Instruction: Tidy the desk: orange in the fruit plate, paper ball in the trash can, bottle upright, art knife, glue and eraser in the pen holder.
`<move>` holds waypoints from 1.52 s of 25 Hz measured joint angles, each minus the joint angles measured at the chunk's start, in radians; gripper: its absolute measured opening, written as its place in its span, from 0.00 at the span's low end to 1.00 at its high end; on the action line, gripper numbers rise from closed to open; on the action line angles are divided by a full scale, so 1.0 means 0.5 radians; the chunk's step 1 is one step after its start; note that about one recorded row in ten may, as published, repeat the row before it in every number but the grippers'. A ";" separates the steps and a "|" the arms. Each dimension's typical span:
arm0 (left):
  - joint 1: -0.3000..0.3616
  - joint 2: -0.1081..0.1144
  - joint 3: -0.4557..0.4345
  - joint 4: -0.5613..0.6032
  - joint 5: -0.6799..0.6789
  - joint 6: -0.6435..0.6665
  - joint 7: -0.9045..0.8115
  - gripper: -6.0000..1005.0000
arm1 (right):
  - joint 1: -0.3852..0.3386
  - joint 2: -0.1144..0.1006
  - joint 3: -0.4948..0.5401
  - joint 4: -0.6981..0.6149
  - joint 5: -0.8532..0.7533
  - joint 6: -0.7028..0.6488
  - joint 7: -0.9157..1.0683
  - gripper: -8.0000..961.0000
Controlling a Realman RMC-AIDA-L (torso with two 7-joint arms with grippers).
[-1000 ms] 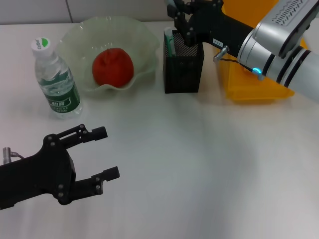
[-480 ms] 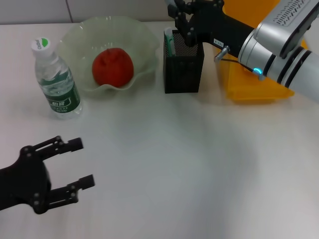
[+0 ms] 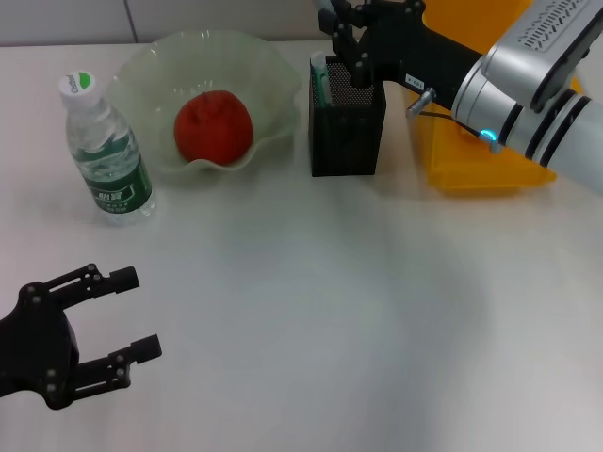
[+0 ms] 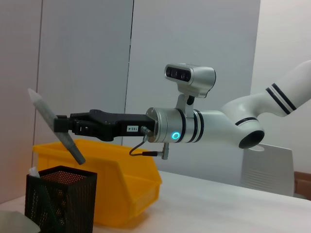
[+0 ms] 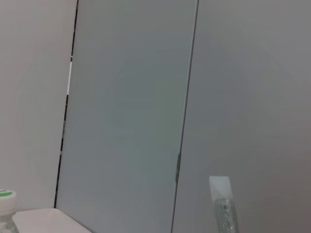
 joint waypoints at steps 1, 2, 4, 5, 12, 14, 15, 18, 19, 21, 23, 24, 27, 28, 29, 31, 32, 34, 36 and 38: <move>-0.002 0.000 0.000 0.000 0.000 0.000 0.000 0.77 | 0.000 0.000 0.000 0.000 0.000 0.000 0.000 0.14; -0.007 0.000 0.000 0.000 0.000 0.000 0.000 0.77 | 0.000 0.000 0.000 0.000 0.000 0.000 0.003 0.14; -0.009 0.000 0.000 0.000 0.000 0.000 0.000 0.77 | 0.000 0.000 0.000 0.000 0.000 -0.003 0.012 0.14; -0.011 0.000 0.000 0.000 0.000 0.000 0.000 0.77 | 0.000 0.000 0.000 0.002 0.000 -0.007 0.016 0.14; -0.011 0.000 0.000 0.000 -0.002 0.000 -0.002 0.77 | 0.003 0.000 0.000 0.012 0.000 -0.053 0.118 0.14; -0.011 0.000 0.000 0.000 -0.002 0.000 -0.003 0.77 | 0.007 0.000 0.000 0.016 0.000 -0.053 0.128 0.14; -0.012 0.000 0.000 0.000 -0.002 0.000 -0.003 0.77 | 0.010 0.000 0.000 0.018 0.000 -0.053 0.137 0.13; -0.013 0.000 0.000 0.000 -0.002 0.000 -0.003 0.77 | 0.013 0.000 0.000 0.023 -0.002 -0.054 0.179 0.13; -0.013 0.000 0.000 0.000 -0.002 0.000 -0.003 0.77 | 0.015 0.000 0.000 0.024 -0.003 -0.053 0.188 0.13; -0.016 0.000 0.000 0.000 -0.002 0.000 -0.003 0.77 | 0.017 0.000 0.000 0.025 -0.007 -0.054 0.194 0.13; -0.018 -0.002 0.000 0.000 -0.002 0.000 -0.003 0.77 | 0.018 0.000 0.000 0.025 -0.008 -0.052 0.194 0.13; -0.020 -0.003 0.000 0.000 -0.002 0.000 -0.003 0.77 | 0.018 0.000 0.000 0.025 -0.009 -0.051 0.194 0.13; -0.022 -0.006 0.000 0.000 -0.001 0.000 -0.003 0.77 | 0.019 0.000 0.000 0.025 -0.011 -0.053 0.193 0.13; -0.022 -0.008 0.000 0.000 -0.001 0.000 -0.003 0.77 | 0.019 0.000 0.000 0.025 -0.011 -0.053 0.193 0.13; -0.023 -0.010 0.000 0.000 -0.001 0.000 -0.003 0.77 | 0.019 0.000 0.000 0.025 -0.011 -0.054 0.193 0.13; -0.027 -0.012 0.000 0.000 -0.001 0.000 -0.003 0.77 | 0.019 0.000 0.000 0.025 -0.010 -0.054 0.187 0.13; -0.030 -0.013 0.001 0.000 -0.001 0.000 -0.003 0.77 | 0.018 0.000 0.000 0.025 -0.008 -0.054 0.183 0.13; -0.034 -0.014 0.001 0.000 -0.001 -0.002 -0.007 0.77 | 0.018 0.000 0.000 0.025 -0.007 -0.054 0.180 0.13; -0.036 -0.014 0.001 0.000 -0.001 -0.002 -0.011 0.77 | 0.018 0.000 0.003 0.021 -0.005 -0.054 0.179 0.13; -0.038 -0.016 0.000 0.000 -0.001 -0.003 -0.018 0.77 | 0.016 0.000 0.006 0.017 -0.004 -0.054 0.178 0.13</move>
